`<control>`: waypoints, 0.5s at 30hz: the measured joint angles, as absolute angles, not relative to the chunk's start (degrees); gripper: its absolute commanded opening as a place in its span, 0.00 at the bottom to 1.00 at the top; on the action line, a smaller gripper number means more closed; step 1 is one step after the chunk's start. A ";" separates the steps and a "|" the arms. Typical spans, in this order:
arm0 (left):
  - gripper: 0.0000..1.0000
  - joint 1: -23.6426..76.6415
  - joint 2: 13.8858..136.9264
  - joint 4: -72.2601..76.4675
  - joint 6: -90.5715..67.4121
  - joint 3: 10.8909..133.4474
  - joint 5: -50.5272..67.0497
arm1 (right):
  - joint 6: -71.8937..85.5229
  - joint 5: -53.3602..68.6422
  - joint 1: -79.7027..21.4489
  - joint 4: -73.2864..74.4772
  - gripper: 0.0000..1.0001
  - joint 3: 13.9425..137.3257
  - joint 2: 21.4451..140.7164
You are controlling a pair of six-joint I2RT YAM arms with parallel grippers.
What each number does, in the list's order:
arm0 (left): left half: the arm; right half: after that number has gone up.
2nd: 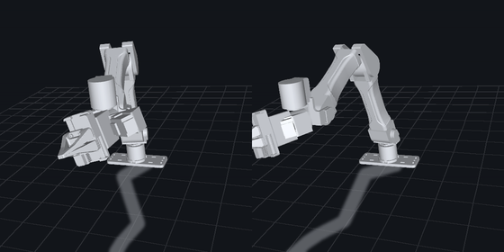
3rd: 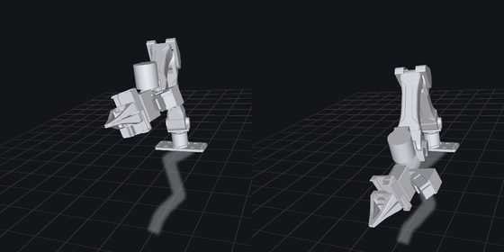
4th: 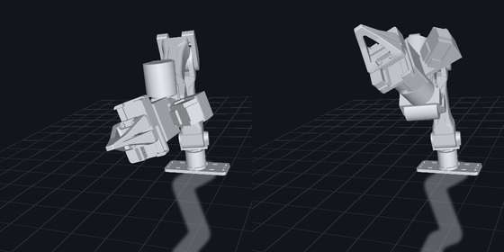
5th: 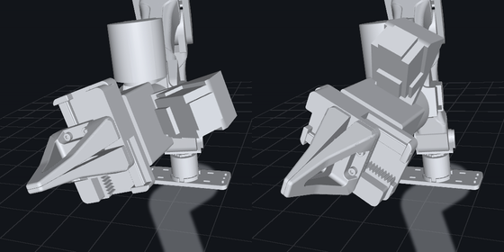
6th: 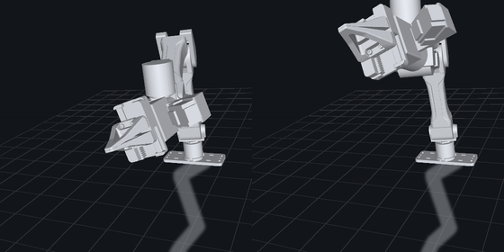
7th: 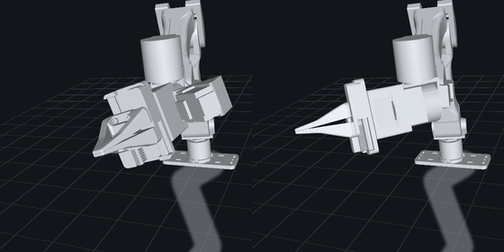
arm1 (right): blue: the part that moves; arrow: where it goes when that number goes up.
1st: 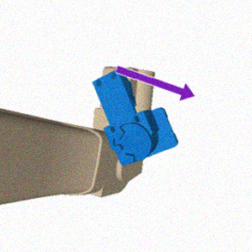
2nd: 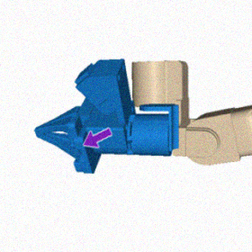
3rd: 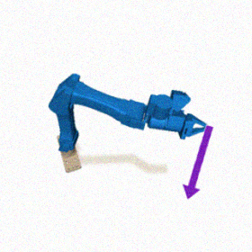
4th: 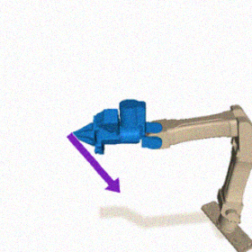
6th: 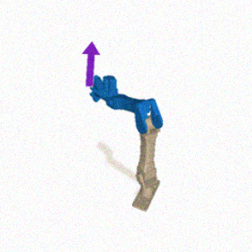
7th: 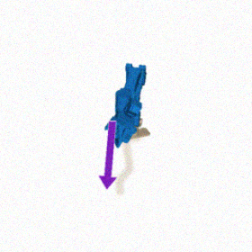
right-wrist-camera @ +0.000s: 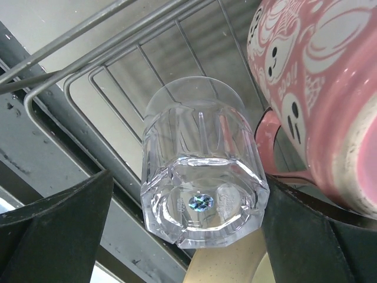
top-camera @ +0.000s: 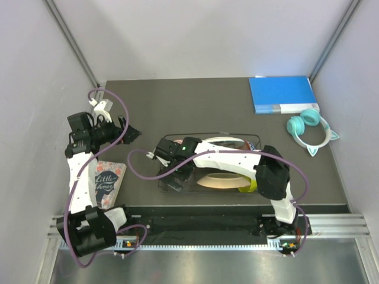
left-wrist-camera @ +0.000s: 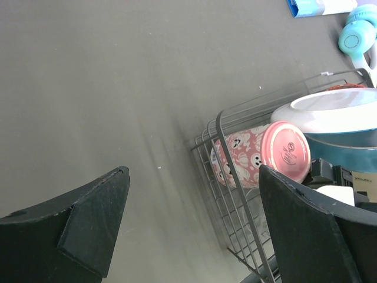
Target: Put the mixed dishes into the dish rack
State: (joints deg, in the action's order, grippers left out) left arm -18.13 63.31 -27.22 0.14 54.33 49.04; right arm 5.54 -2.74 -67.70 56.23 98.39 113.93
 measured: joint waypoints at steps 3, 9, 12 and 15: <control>0.95 -18.13 62.85 -27.05 0.14 54.04 49.06 | 5.54 -3.64 -68.18 57.32 1.00 99.37 113.95; 0.95 -18.13 62.61 -26.98 0.14 53.84 49.01 | 5.76 -5.02 -69.19 60.38 1.00 106.65 113.54; 0.95 -18.13 62.61 -26.98 0.19 53.76 48.99 | 6.17 -5.13 -69.73 62.37 1.00 110.52 112.42; 0.96 -18.13 62.61 -26.98 0.34 53.76 48.99 | 6.57 -5.21 -70.48 64.69 1.00 114.10 110.21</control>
